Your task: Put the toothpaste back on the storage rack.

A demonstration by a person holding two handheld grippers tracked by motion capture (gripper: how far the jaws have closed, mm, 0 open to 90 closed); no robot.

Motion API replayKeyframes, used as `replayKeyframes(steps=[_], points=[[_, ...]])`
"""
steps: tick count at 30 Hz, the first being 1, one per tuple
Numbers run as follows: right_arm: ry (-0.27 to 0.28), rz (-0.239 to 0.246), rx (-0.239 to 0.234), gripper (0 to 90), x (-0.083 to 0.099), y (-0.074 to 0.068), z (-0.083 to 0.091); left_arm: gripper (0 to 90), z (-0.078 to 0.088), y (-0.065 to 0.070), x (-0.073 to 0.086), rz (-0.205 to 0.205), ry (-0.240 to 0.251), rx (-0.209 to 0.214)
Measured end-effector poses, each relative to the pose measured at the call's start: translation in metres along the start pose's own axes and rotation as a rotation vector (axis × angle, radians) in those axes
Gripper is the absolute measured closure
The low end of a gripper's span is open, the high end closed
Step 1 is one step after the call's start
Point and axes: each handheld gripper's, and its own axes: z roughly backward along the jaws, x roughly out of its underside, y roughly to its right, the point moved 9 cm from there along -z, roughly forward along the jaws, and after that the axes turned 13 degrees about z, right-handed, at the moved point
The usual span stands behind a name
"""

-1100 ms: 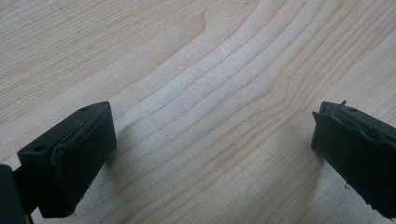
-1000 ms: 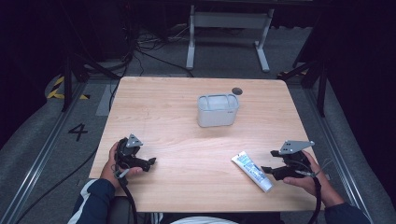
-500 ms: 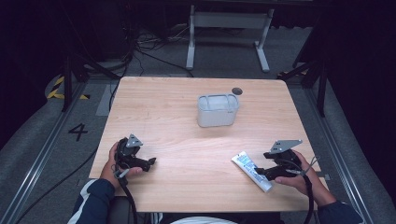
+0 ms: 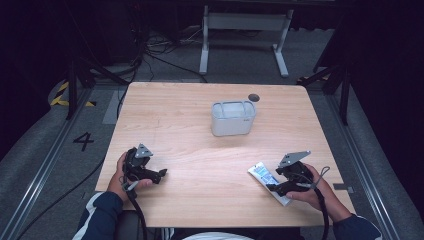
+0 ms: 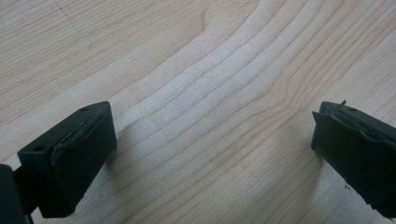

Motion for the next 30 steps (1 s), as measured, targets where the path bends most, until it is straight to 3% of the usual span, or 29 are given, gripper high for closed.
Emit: replayKeyframes(steps=[13, 30], points=[[-0.088, -0.025, -0.008, 31.6, 0.0, -0.001, -0.016, 0.4, 0.0, 0.0, 0.0, 0.0, 0.0, 0.0], [-0.133, -0.048, 0.02, 33.6, -0.01, 0.001, -0.03, 0.4, 0.0, 0.0, 0.0, 0.001, -0.001, 0.001]])
